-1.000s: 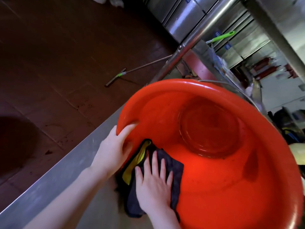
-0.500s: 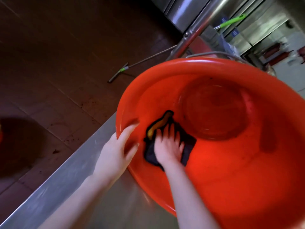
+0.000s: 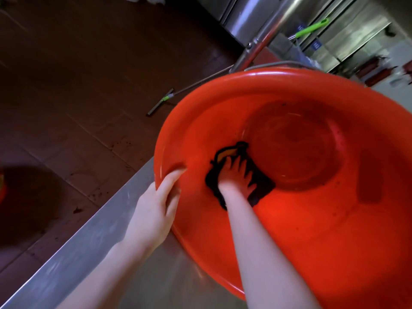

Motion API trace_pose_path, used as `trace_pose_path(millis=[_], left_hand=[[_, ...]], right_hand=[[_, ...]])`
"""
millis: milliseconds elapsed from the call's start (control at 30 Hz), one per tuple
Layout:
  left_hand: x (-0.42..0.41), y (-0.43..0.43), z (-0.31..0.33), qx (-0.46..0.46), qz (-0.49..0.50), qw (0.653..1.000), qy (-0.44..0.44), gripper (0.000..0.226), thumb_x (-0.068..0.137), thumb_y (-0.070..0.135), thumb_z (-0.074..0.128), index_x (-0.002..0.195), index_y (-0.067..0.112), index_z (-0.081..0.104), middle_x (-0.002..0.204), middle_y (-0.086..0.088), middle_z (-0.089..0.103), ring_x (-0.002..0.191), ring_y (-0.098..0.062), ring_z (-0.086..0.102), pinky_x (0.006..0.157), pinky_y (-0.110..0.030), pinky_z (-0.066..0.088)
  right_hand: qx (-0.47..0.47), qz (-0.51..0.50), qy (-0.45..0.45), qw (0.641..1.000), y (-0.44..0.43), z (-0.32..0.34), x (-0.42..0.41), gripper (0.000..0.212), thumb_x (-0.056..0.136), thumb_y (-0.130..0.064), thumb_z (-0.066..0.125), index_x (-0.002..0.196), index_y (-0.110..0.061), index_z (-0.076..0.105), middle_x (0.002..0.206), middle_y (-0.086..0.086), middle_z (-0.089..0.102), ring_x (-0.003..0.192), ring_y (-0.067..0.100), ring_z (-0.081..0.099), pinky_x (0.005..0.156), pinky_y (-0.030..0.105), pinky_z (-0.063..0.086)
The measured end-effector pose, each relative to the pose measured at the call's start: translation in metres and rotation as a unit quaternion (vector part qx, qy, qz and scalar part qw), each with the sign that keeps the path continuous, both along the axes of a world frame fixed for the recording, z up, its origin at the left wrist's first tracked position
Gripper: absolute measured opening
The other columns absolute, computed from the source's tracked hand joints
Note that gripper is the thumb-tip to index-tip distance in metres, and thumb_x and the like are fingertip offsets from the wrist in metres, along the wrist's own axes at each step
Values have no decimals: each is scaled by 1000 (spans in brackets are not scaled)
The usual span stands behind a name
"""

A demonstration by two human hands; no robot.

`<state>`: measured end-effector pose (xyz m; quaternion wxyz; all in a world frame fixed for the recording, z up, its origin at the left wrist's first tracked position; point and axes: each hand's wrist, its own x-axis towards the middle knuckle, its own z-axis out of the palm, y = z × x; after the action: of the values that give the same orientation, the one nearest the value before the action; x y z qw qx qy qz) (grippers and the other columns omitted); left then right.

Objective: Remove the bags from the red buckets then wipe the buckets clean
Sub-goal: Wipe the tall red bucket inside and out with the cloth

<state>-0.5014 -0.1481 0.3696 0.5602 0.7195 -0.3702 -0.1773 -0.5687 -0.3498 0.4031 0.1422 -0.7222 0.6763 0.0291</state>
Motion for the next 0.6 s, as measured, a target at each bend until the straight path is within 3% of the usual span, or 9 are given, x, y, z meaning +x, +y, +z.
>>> trace_pose_path(millis=[100,200,267,333,400,500,600], left_hand=[[-2,4,6,6,0,1000,17,45,97,29,50,132,55,41,125,15,49,113,-5,49,92,-22,37],[12,10,31,-14,34,999,-35,44,89,36,55,133,39,52,130,4,39,119,-12,46,102,-30,38],[35,5,53,-26,65,991,-113,46,87,35,56,133,34,52,122,0,37,102,-19,54,90,-32,46],[52,-4,66,8,59,981,-182,52,92,27,57,138,44,42,114,1,38,79,-26,58,72,-33,51],[47,-6,61,53,35,985,-158,64,93,19,56,141,54,32,120,0,42,82,-33,62,74,-38,54],[6,2,34,78,34,995,-57,64,93,19,56,141,52,30,135,-2,47,105,-34,61,84,-40,51],[-21,4,13,78,64,995,-23,63,89,16,61,136,48,33,135,-5,51,109,-34,59,80,-37,48]], right_hand=[[-4,13,10,1000,-2,-7,-1,57,100,-54,14,154,-36,7,163,-11,2,149,24,2,118,53,2],[-10,50,28,998,-2,-7,-12,57,100,-54,15,153,-36,7,163,-11,3,149,24,5,118,52,3],[-10,83,55,995,-3,-1,-15,57,100,-53,16,154,-35,7,163,-10,3,149,24,5,118,53,3],[-9,109,90,990,2,3,-21,57,101,-52,17,154,-35,6,163,-9,2,149,24,4,118,54,0],[-15,95,126,987,19,8,-36,57,101,-51,19,154,-35,6,163,-8,3,149,24,4,117,57,-2],[-38,100,152,983,70,8,-58,56,99,-55,19,153,-40,12,163,-9,6,149,24,4,115,63,-2],[-102,197,118,968,144,10,-62,55,93,-55,26,139,-35,50,153,-5,39,140,28,37,108,68,24]])
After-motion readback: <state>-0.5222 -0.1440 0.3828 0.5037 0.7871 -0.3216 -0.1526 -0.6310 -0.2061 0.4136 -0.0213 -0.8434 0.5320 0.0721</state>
